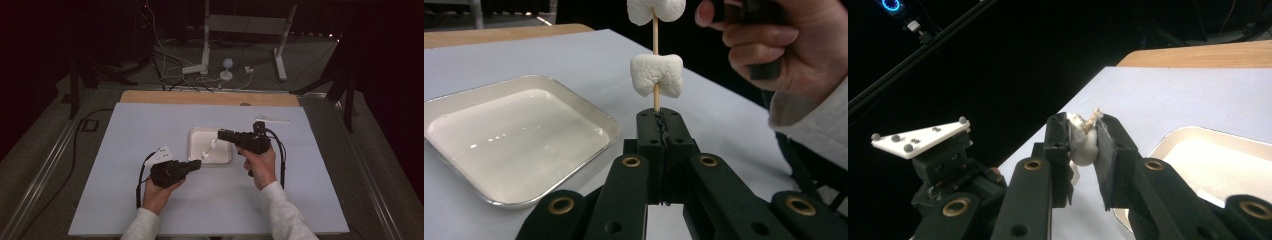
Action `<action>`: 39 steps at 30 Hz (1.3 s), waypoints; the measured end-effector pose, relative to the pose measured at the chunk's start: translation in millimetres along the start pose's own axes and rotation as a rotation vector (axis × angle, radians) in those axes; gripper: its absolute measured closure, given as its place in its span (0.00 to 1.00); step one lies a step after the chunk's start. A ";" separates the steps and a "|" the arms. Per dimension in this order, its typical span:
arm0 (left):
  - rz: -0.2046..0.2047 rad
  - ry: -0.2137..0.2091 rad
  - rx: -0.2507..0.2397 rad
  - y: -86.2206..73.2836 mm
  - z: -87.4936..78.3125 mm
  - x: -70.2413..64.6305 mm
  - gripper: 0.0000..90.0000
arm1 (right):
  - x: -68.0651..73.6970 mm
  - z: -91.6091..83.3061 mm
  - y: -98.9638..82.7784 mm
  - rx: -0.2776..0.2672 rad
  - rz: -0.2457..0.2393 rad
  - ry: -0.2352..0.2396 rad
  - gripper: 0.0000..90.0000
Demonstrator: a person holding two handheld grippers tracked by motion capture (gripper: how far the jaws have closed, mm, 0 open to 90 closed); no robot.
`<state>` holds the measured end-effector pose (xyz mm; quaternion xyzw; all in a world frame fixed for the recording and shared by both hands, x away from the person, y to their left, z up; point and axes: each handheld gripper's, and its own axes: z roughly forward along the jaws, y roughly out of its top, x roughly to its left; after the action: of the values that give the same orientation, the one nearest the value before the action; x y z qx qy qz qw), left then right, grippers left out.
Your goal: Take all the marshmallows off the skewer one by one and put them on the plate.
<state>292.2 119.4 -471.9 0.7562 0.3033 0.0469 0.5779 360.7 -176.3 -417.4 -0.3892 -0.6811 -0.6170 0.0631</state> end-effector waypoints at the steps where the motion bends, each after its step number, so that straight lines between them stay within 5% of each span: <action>1: 0.002 0.001 0.003 -0.1 0.3 -0.1 1.00 | 0.0 0.0 0.0 0.000 0.000 0.000 0.87; 9: 0.022 0.017 0.027 -0.6 1.6 -1.3 1.00 | -1.1 -4.4 2.1 -0.036 0.004 -0.030 0.88; 39: 0.037 0.082 0.089 -0.8 -3.3 2.8 1.00 | 6.9 -0.8 2.0 -0.058 -0.153 -0.222 0.96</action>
<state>292.7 123.7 -472.3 0.7841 0.3141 0.0750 0.5300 356.8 -174.0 -411.7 -0.4036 -0.6934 -0.5926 -0.0714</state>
